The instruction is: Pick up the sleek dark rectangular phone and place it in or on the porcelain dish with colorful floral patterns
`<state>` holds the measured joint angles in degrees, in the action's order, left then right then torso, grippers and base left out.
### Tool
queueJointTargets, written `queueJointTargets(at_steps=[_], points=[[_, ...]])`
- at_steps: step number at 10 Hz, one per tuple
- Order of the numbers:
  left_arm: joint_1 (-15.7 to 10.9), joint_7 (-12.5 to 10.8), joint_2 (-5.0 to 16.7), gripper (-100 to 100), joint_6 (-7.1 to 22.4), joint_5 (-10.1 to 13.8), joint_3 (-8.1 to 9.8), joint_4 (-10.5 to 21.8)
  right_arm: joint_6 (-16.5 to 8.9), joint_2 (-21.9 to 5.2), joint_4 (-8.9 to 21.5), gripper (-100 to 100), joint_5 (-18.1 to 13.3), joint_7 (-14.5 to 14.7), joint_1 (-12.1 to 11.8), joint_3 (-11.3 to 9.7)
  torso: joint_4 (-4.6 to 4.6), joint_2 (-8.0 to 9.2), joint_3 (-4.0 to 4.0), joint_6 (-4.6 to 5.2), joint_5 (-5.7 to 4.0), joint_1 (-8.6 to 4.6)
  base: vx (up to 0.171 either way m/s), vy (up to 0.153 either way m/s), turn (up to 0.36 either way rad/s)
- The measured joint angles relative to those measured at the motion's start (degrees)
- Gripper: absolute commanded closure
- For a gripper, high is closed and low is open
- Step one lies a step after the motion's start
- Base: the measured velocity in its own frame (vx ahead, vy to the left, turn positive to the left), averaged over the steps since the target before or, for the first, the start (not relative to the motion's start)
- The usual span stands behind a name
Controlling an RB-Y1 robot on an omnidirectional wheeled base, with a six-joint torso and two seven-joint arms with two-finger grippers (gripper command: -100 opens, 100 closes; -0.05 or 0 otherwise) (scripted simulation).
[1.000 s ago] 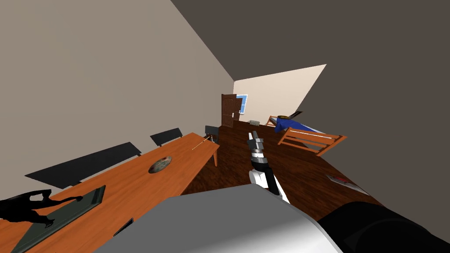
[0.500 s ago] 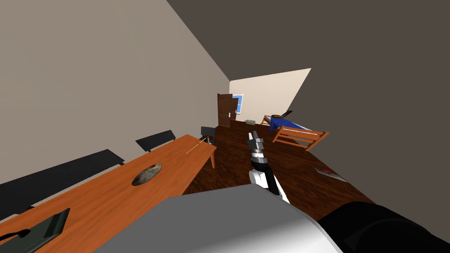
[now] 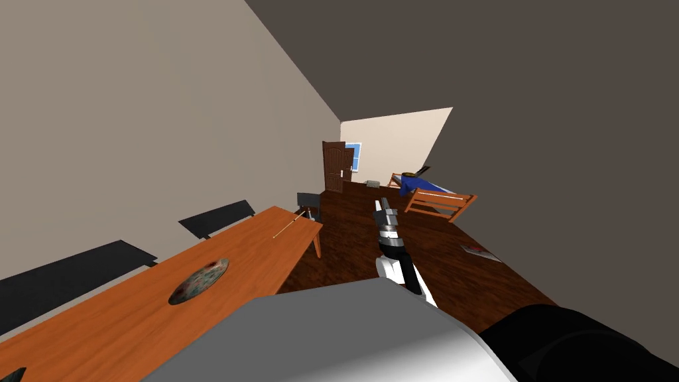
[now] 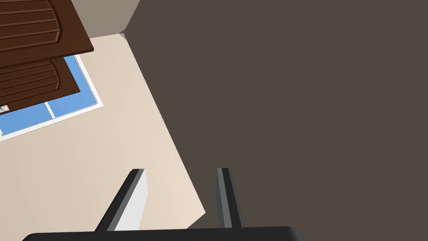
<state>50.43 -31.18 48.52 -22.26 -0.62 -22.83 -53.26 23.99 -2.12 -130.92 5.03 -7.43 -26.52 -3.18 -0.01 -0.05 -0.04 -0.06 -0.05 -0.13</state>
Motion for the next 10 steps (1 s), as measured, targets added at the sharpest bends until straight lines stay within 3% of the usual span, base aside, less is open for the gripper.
queueJointTargets(at_steps=[2,5,7,10], points=[[-0.07,-1.03,0.86,-100,0.25,-0.35,-0.99,3.16,0.0,0.0,0.0,0,0.0,0.0,0.0,0.0,-0.03,-0.17,-0.09,0.05,-0.02,-0.02,0.098,-0.002,-0.211],[-2.25,-2.25,0.35,-100,-0.5,-1.18,-2.71,9.96,0.0,0.0,0.0,0,0.0,0.0,0.0,0.0,-0.01,-0.08,-0.04,0.04,0.01,0.04,0.086,0.019,-0.265],[-1.53,-2.97,0.62,-100,0.43,-1.54,-3.18,11.22,0.0,0.0,0.0,0,0.0,0.0,-0.01,0.01,-0.03,-0.1,-0.07,-0.01,0.03,0.11,0.057,0.035,-0.075],[-2.87,-3.35,-0.41,-100,0.0,-2.1,-4.07,14.53,0.0,0.0,0.0,0,0.0,0.0,0.0,0.0,0.02,0.09,0.05,0.0,0.01,0.04,0.035,0.025,-0.148]])
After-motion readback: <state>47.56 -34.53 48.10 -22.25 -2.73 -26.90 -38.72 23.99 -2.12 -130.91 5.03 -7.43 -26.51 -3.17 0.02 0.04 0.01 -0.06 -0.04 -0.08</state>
